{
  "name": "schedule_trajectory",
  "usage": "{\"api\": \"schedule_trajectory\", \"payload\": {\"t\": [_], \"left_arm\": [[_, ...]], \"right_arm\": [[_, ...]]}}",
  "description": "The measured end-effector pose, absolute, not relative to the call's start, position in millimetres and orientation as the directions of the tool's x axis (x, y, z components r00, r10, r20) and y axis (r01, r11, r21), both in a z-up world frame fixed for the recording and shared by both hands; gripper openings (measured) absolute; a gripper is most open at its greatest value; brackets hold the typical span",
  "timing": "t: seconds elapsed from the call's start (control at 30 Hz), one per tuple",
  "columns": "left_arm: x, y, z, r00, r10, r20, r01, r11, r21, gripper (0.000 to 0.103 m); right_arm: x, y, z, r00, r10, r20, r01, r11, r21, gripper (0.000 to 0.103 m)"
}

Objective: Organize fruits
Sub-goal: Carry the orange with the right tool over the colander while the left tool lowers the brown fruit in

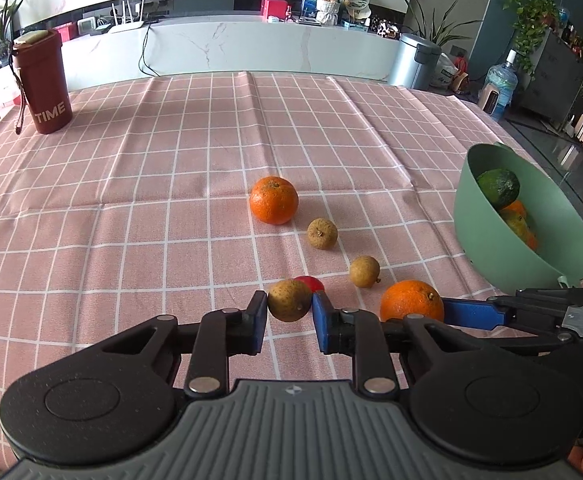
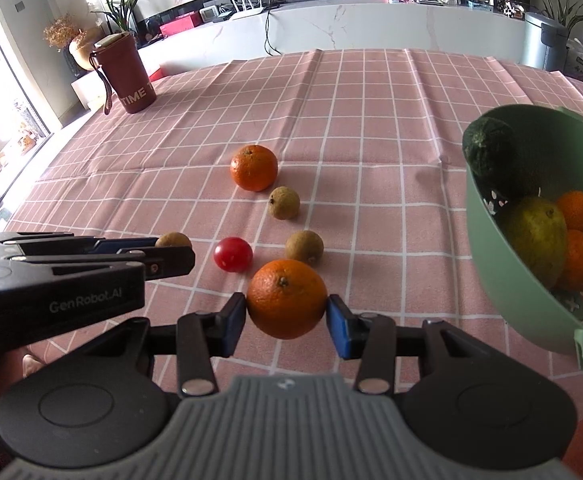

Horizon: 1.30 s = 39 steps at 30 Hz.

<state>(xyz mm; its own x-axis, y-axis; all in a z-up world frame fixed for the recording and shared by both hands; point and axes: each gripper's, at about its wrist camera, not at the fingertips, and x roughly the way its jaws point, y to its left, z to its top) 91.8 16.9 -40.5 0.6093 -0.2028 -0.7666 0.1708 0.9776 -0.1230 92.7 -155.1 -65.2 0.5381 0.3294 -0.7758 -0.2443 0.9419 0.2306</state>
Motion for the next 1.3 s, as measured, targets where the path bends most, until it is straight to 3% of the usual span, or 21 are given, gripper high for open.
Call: {"api": "schedule_trajectory", "payload": {"t": [0.3,0.63,1.3], "left_arm": [[69,-11,-4,0.640,-0.205,-0.741,0.191,0.976,-0.105,0.027],[60,-38,28,0.625,-0.320,-0.712,0.243,0.947,-0.211,0.027],[101,-130,31,0.507,-0.478,-0.718,0.378,0.871,-0.313,0.027]], "right_arm": [[65,-190,-35,0.579,0.358,-0.733,-0.204,0.934,0.294,0.041],[37,-230,9,0.625,0.389,-0.677,-0.219,0.920,0.326,0.041],[65,-320,47,0.628,0.271,-0.730,-0.277,0.954,0.116,0.041]]}}
